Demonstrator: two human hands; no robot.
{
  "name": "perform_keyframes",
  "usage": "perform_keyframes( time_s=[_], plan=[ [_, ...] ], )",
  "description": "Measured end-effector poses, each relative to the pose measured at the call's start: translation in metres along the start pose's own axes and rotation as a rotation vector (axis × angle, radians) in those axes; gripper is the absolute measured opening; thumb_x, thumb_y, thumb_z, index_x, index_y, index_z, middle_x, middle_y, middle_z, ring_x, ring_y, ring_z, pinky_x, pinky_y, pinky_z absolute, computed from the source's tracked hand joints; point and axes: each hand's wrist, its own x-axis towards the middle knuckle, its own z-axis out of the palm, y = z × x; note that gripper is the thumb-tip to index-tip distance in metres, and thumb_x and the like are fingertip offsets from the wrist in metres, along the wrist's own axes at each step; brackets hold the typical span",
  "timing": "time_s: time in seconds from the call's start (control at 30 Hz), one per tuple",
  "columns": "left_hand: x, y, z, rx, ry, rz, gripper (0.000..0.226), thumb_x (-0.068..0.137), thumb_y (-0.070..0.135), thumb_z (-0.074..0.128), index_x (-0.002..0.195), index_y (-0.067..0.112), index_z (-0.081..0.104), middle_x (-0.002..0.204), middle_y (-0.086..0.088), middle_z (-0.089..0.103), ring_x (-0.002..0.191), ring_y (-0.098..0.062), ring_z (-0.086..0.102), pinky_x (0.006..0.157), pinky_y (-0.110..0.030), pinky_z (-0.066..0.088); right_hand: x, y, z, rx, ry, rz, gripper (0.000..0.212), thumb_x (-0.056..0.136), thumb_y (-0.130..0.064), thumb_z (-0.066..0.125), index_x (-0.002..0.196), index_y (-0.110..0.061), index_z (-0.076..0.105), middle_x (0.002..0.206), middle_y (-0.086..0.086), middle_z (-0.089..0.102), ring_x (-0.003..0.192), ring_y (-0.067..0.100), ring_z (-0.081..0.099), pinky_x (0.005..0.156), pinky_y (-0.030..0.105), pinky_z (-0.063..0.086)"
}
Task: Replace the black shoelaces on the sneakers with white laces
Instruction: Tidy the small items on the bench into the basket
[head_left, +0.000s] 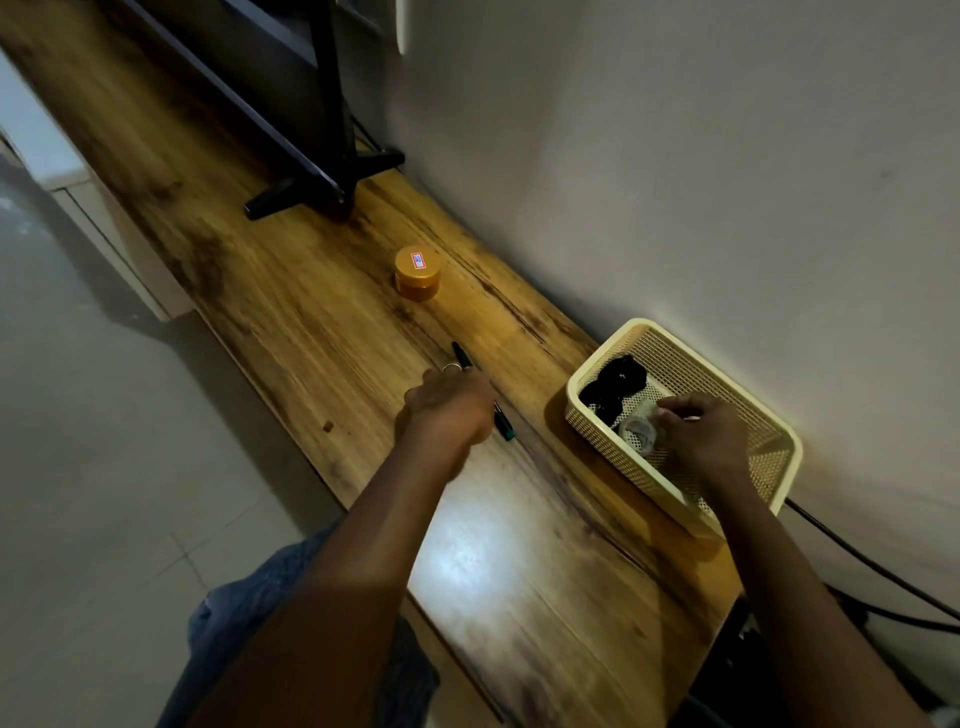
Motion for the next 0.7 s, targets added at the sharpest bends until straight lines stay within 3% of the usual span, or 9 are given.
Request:
perform_keyframes(
  time_s=[0.07, 0.17, 0.23, 0.3, 0.43, 0.53, 0.7],
  plan=[
    [-0.001, 0.0, -0.001, -0.006, 0.0, 0.0, 0.044, 0.098, 0.013, 0.048, 0.141, 0.012, 0.037, 0.145, -0.011, 0.035, 0.133, -0.03, 0.033, 0.102, -0.041, 0.035, -0.001, -0.007, 0.001, -0.068, 0.152, -0.087, 0.017, 0.089, -0.01, 0.061, 0.102, -0.005, 0.071, 0.104, 0.015, 0.069, 0.094, 0.029, 0.063, 0.081, 0.041, 0.051],
    [0.0, -0.001, -0.002, -0.01, 0.007, -0.001, 0.043, 0.098, 0.012, 0.047, 0.14, 0.012, 0.038, 0.145, -0.011, 0.035, 0.133, -0.03, 0.034, 0.102, -0.041, 0.035, -0.016, -0.042, 0.006, 0.015, 0.364, -0.356, 0.019, 0.084, -0.004, 0.054, 0.093, -0.008, 0.07, 0.094, 0.006, 0.063, 0.088, 0.029, 0.059, 0.079, 0.046, 0.05],
    [0.0, -0.002, -0.002, -0.011, 0.012, -0.008, 0.042, 0.098, 0.012, 0.046, 0.139, 0.012, 0.039, 0.145, -0.012, 0.035, 0.133, -0.03, 0.034, 0.102, -0.041, 0.035, -0.039, -0.077, 0.018, 0.115, 0.33, -0.565, 0.02, 0.08, -0.001, 0.053, 0.088, -0.007, 0.07, 0.089, 0.0, 0.057, 0.084, 0.023, 0.057, 0.078, 0.035, 0.046],
    [-0.001, -0.002, -0.002, -0.016, 0.016, -0.02, 0.041, 0.097, 0.013, 0.048, 0.138, 0.014, 0.041, 0.145, -0.011, 0.036, 0.133, -0.03, 0.034, 0.102, -0.041, 0.035, -0.059, -0.102, 0.038, 0.092, 0.161, -0.701, 0.019, 0.08, -0.003, 0.054, 0.09, -0.005, 0.07, 0.089, 0.004, 0.06, 0.085, 0.018, 0.055, 0.077, 0.027, 0.041],
    [-0.002, -0.001, -0.002, -0.034, 0.047, -0.046, 0.041, 0.096, 0.02, 0.053, 0.135, 0.014, 0.044, 0.143, -0.011, 0.039, 0.131, -0.03, 0.037, 0.1, -0.041, 0.038, -0.072, -0.104, 0.088, -0.201, -0.156, -0.661, 0.032, 0.089, -0.01, 0.062, 0.121, -0.007, 0.061, 0.117, 0.012, 0.057, 0.107, 0.024, 0.051, 0.086, 0.031, 0.043],
    [-0.001, -0.003, -0.002, -0.021, 0.06, -0.055, 0.043, 0.095, 0.015, 0.053, 0.136, 0.011, 0.042, 0.143, -0.012, 0.038, 0.131, -0.03, 0.037, 0.1, -0.04, 0.038, -0.078, -0.092, 0.11, -0.311, -0.169, -0.561, 0.046, 0.089, -0.01, 0.063, 0.133, -0.012, 0.052, 0.128, 0.01, 0.053, 0.115, 0.023, 0.045, 0.093, 0.033, 0.043],
    [0.0, -0.006, -0.003, -0.016, 0.055, -0.042, 0.043, 0.096, 0.016, 0.052, 0.137, 0.011, 0.041, 0.144, -0.012, 0.036, 0.132, -0.03, 0.036, 0.101, -0.04, 0.037, -0.084, -0.089, 0.114, -0.286, -0.112, -0.547, 0.036, 0.09, -0.005, 0.06, 0.126, -0.01, 0.058, 0.12, 0.011, 0.059, 0.11, 0.025, 0.05, 0.089, 0.037, 0.047]
  ],
)
